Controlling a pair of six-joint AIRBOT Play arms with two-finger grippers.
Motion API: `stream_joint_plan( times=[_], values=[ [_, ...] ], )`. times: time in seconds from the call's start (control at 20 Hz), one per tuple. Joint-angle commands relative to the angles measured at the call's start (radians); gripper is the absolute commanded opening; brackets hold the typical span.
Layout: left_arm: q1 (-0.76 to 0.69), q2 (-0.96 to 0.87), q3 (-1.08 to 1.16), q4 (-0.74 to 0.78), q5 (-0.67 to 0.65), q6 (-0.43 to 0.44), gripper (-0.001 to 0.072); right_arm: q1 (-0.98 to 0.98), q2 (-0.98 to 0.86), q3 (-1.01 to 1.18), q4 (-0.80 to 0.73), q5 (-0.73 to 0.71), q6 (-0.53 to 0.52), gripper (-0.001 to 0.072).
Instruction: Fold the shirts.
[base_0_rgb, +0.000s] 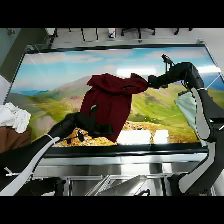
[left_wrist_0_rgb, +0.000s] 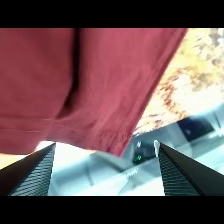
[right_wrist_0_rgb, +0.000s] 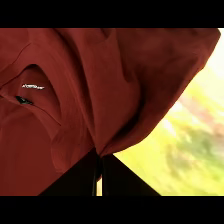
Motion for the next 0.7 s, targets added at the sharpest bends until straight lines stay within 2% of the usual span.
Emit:
stream_joint_plan(
  times=[0.0,0.15,0.2,0.25,0.3,0.35,0.4,0.5,0.6,0.65],
  values=[
    [-0.1,-0.016,-0.081,-0.034,-0.183,-0.085,0.0691,-0.002,-0.001,0.0,0.0,-0.037,0.0,0.0018],
    [-0.105,-0.034,-0.08,-0.034,-0.225,-0.111,0.0691,-0.002,-0.001,0.0,0.0,-0.045,-0.001,0.0017],
    [-0.098,-0.034,-0.08,-0.034,-0.256,-0.111,0.0655,-0.002,-0.001,0.0,0.0,-0.045,-0.001,0.0018],
    [-0.089,-0.033,-0.08,-0.034,-0.291,-0.118,0.0414,-0.002,-0.001,0.0,0.0,-0.045,-0.001,0.0017],
    [-0.078,-0.033,-0.08,-0.033,-0.321,-0.119,0.0109,-0.003,0.0,0.0,0.0,-0.047,0.0,0.0017],
    [-0.071,-0.033,-0.08,-0.029,-0.342,-0.116,0.0014,-0.005,0.002,0.0,-0.004,-0.058,0.002,0.0017],
    [-0.05,-0.032,-0.08,-0.022,-0.341,-0.108,0.0014,-0.01,0.009,0.0,-0.029,-0.08,0.026,0.0017],
    [0.029,-0.011,-0.079,-0.013,-0.269,-0.026,0.0014,-0.02,0.033,0.0,-0.167,-0.162,0.109,0.0016],
    [0.151,0.05,-0.079,0.091,-0.165,-0.011,0.0014,-0.024,0.08,-0.025,-0.332,-0.281,0.172,0.0016],
    [0.22,0.091,-0.079,0.166,-0.113,-0.011,0.0014,-0.022,0.128,-0.08,-0.365,-0.321,0.192,0.0016]
  ],
)
